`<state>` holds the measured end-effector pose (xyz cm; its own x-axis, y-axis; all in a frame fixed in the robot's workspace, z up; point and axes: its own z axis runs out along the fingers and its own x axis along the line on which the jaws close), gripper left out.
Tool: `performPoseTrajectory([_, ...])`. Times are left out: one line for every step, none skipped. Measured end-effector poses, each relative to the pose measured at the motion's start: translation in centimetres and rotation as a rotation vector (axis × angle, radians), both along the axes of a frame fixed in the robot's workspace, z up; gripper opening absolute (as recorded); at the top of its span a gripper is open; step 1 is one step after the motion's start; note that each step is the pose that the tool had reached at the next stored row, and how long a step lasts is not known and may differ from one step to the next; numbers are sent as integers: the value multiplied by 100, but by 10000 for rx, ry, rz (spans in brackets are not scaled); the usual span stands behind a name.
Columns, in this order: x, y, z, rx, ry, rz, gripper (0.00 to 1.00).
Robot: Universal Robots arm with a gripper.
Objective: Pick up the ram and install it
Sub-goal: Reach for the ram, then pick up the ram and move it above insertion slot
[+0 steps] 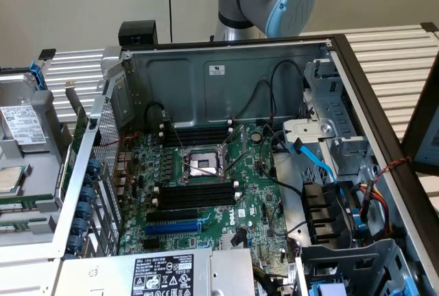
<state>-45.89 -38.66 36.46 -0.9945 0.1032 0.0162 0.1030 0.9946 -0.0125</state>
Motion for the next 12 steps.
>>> performPoseTrajectory([-12, 4, -10, -2, -41, 1, 10])
performPoseTrajectory([-20, 5, -20, -4, -69, 0, 10])
performPoseTrajectory([-23, 5, -38, -3, -90, 0, 10])
performPoseTrajectory([-23, 4, -46, -4, -90, 2, 10])
performPoseTrajectory([-24, 4, -47, -6, -87, 1, 10])
performPoseTrajectory([-24, 4, -47, -6, -87, 2, 10])
performPoseTrajectory([-24, 5, -47, -6, -88, 1, 10])
performPoseTrajectory([-24, 5, -47, -6, -88, 0, 10])
performPoseTrajectory([-25, 5, -48, -5, -89, 1, 10])
performPoseTrajectory([-25, 5, -48, -5, -89, 0, 10])
performPoseTrajectory([-25, 5, -48, -4, -90, 8, 10])
performPoseTrajectory([-26, 5, -50, -4, -90, 39, 10])
